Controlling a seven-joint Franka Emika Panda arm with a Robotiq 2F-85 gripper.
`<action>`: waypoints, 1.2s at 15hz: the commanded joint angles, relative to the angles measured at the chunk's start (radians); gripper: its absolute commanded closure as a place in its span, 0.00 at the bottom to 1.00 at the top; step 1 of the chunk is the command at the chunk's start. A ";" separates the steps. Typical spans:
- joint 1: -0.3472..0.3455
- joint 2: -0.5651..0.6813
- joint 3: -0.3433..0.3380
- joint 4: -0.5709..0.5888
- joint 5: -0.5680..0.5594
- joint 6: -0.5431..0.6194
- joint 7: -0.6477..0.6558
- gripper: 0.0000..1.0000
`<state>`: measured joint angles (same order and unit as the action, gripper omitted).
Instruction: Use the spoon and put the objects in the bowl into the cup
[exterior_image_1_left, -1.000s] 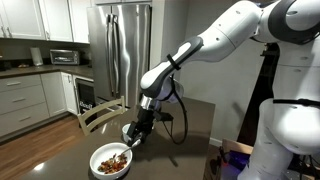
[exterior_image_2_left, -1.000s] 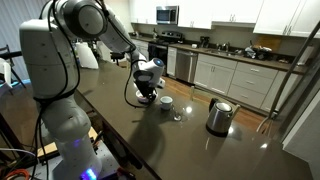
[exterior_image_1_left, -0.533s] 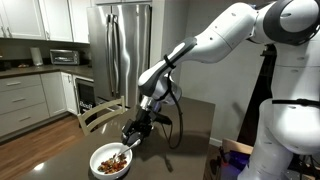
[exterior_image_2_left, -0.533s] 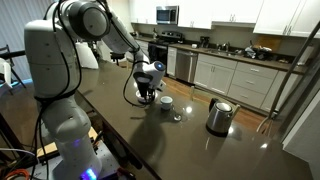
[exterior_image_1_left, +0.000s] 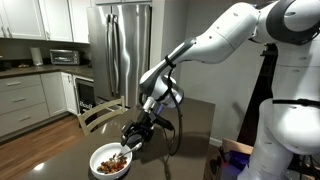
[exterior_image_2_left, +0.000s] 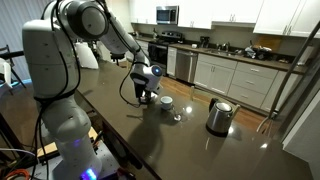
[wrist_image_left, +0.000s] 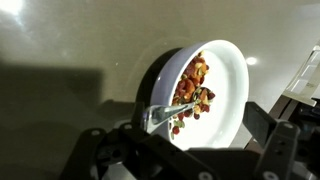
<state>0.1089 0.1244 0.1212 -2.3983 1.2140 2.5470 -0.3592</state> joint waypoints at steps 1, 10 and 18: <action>0.011 -0.060 0.019 -0.068 0.116 0.026 -0.055 0.00; 0.041 -0.090 0.041 -0.113 0.285 0.124 -0.148 0.00; 0.048 -0.078 0.063 -0.096 0.453 0.176 -0.274 0.00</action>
<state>0.1506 0.0586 0.1767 -2.4916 1.5709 2.7044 -0.5487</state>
